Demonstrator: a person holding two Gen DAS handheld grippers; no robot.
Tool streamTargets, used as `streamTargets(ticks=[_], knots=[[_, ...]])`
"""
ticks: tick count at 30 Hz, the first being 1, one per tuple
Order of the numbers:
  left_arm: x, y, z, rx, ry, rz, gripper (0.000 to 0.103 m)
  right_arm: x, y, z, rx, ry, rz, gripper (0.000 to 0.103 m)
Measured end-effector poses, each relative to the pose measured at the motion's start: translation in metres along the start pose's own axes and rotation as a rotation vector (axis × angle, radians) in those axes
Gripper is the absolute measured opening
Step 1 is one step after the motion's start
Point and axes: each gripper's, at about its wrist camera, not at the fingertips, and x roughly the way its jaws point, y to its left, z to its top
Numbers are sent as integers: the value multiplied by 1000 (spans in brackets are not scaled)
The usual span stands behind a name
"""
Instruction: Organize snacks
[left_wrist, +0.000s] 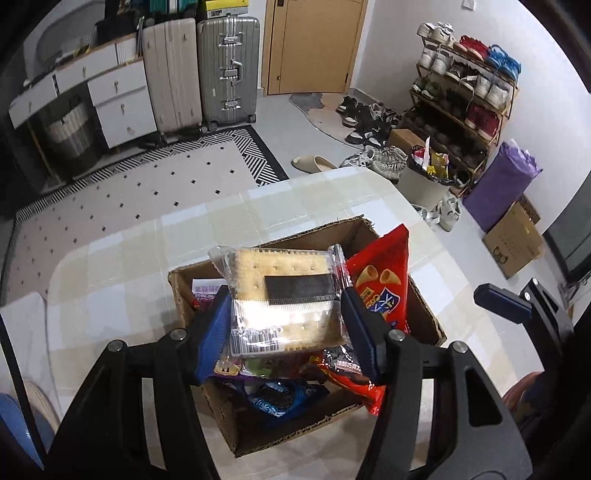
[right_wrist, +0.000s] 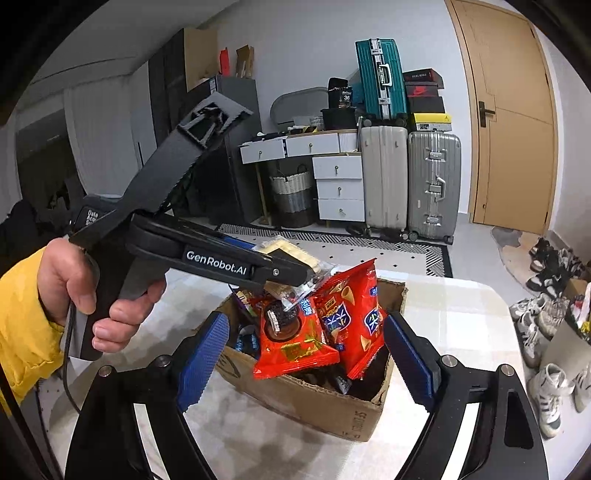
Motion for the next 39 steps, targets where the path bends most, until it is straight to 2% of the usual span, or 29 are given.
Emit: streamTargets(ticks=[1, 3, 5, 10, 18, 24, 30, 34, 37, 39], knots=[[0, -2, 1, 11, 8, 1, 63, -1, -1, 0, 4, -1, -3, 87], [-1, -1, 1, 10, 12, 12, 67, 0, -3, 1, 6, 9, -5, 87], [-2, 1, 3, -4, 8, 22, 79, 1, -3, 1, 9, 16, -12, 87], [-8, 6, 5, -16, 2, 44, 79, 2, -2, -2, 25, 18, -5, 87], [-8, 9, 5, -21, 5, 37, 79, 2, -1, -8, 40, 22, -2, 87], [-18, 20, 7, -61, -38, 19, 79, -1, -5, -9, 64, 11, 1, 87], [-56, 24, 6, -95, -114, 30, 79, -17, -6, 3, 85, -31, -3, 87], [-100, 24, -2, -132, -198, 38, 79, -39, 3, 15, 86, -64, -9, 87], [-140, 20, -17, -155, -264, 66, 80, -60, 13, 26, 85, -95, -21, 97], [-169, 16, -29, -166, -316, 86, 82, -81, 20, 32, 91, -129, -20, 98]])
